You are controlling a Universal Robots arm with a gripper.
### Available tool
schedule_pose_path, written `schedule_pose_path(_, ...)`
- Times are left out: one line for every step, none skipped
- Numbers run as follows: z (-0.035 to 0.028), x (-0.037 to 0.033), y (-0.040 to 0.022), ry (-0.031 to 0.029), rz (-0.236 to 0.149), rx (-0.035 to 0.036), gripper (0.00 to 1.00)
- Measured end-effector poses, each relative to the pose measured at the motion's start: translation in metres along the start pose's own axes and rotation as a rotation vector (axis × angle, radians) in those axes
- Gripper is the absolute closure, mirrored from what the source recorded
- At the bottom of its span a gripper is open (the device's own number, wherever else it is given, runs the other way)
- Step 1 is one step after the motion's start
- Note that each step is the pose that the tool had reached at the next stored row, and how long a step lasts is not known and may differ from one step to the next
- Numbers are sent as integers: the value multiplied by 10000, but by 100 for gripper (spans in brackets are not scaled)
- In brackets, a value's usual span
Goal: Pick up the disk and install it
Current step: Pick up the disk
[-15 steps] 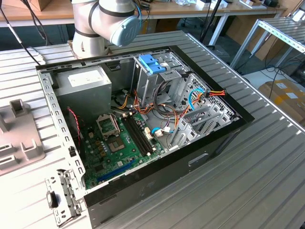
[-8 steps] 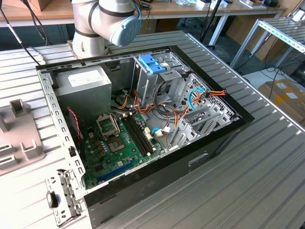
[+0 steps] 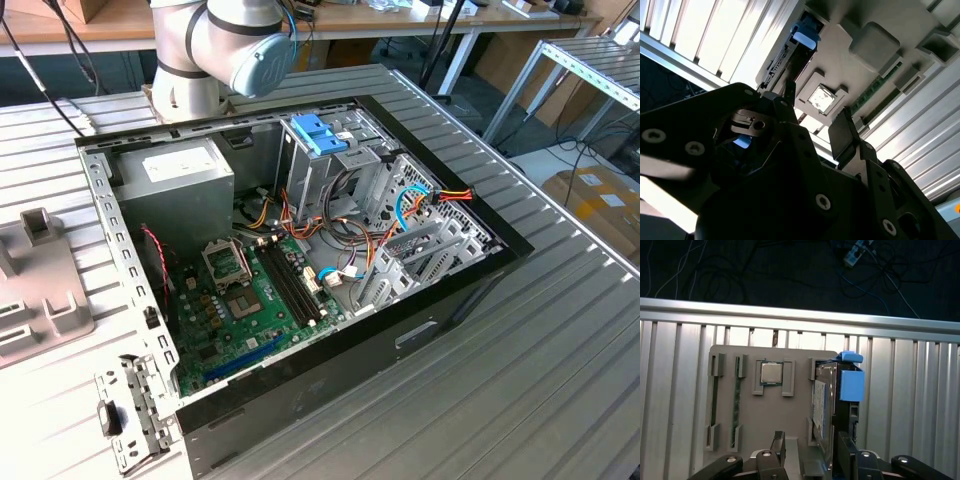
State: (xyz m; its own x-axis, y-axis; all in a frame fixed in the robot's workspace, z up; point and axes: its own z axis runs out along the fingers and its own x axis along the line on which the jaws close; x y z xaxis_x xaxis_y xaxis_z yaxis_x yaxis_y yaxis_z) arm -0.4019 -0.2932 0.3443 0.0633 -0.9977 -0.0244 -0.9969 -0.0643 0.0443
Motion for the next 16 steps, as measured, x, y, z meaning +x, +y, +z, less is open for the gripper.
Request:
schedule_pose_path(2,-2,0,0,0,0,46)
schedule_pose_path(4,-4,0,0,0,0,46)
schedule_pose_path(6,-6,0,0,0,0,46)
schedule_pose_path(8,-8,0,0,0,-1,46)
schedule_pose_path(9,-10,0,0,0,0,46)
schedule_pose_path(12,-12,0,0,1,0,46)
schedule_pose_path(13,-14,-1,0,0,-1,46)
schedule_pose_path(16,-17,-1,0,0,0,46)
schedule_pose_path(19,-19,0,0,0,-1,46)
schedule_pose_path(21,-20,0,0,0,-1,46)
schedule_pose_path(23,-22,-1,0,0,0,46)
schedule_pose_path(25,-23,-1,0,0,-1,46)
schedule_pose_path(28,-25,-1,0,0,-2,46)
schedule_pose_path(31,-28,-1,0,0,-1,46)
schedule_pose_path(35,-30,0,0,0,-1,46)
schedule_pose_path(52,-39,6,0,0,0,46)
